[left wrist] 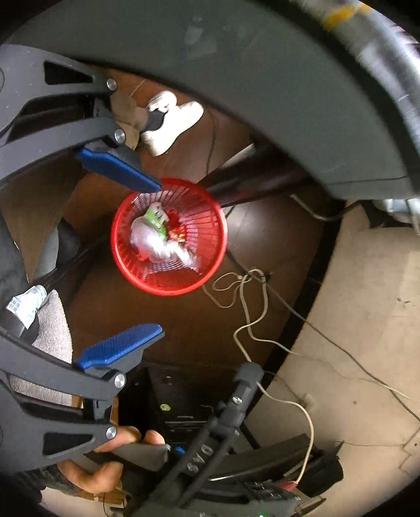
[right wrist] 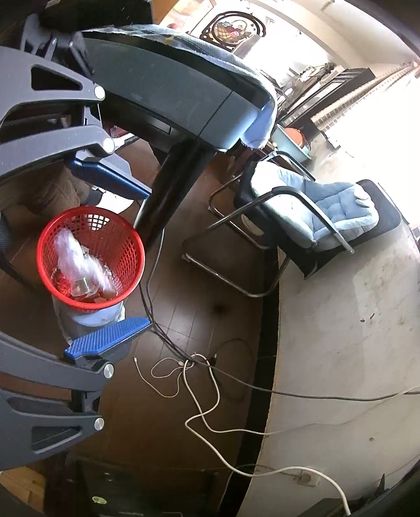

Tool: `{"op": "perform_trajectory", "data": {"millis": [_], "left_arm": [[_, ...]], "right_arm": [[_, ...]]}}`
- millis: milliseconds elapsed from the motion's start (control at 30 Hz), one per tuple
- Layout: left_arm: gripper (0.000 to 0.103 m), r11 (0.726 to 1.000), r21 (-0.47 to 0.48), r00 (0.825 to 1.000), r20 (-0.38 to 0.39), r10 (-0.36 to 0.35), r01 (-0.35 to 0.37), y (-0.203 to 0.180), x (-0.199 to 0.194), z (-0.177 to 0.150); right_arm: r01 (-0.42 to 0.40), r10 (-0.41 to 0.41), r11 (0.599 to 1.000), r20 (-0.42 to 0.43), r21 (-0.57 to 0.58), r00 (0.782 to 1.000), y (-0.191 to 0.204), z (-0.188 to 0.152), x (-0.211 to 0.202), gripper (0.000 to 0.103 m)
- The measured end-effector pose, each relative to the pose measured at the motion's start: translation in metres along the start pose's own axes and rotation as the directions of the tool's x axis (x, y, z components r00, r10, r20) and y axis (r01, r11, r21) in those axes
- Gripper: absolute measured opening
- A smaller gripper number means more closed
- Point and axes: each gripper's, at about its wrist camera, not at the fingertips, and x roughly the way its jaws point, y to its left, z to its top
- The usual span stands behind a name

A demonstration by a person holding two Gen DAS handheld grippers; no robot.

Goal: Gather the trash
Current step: 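Carry the bag and cup to the red wastebasket and open both tools, then move both open tools back over the table toward the white paper cup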

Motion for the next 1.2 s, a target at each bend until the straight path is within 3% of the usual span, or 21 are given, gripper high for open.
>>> {"op": "perform_trajectory", "data": {"millis": [267, 633, 967, 1200], "left_arm": [[0.085, 0.999, -0.038, 0.992, 0.122, 0.009, -0.004, 0.005, -0.056, -0.001], [0.087, 0.996, -0.088, 0.965, 0.26, 0.038, -0.015, 0.024, -0.119, -0.017], [0.09, 0.98, -0.179, 0.915, 0.376, 0.147, -0.084, 0.058, -0.179, -0.045], [0.091, 0.945, -0.299, 0.873, 0.415, 0.255, -0.134, 0.109, -0.223, -0.071]], "right_arm": [[-0.021, 0.023, 0.997, 0.032, -0.073, 0.999, 0.028, 0.001, -0.022, 0.074], [-0.028, 0.052, 0.981, 0.119, -0.193, 0.992, 0.071, -0.001, -0.072, 0.077], [-0.058, 0.099, 0.962, 0.14, -0.268, 0.985, 0.105, -0.01, -0.1, 0.08], [-0.073, 0.126, 0.937, 0.134, -0.341, 0.983, 0.138, -0.022, -0.11, 0.081]]}}
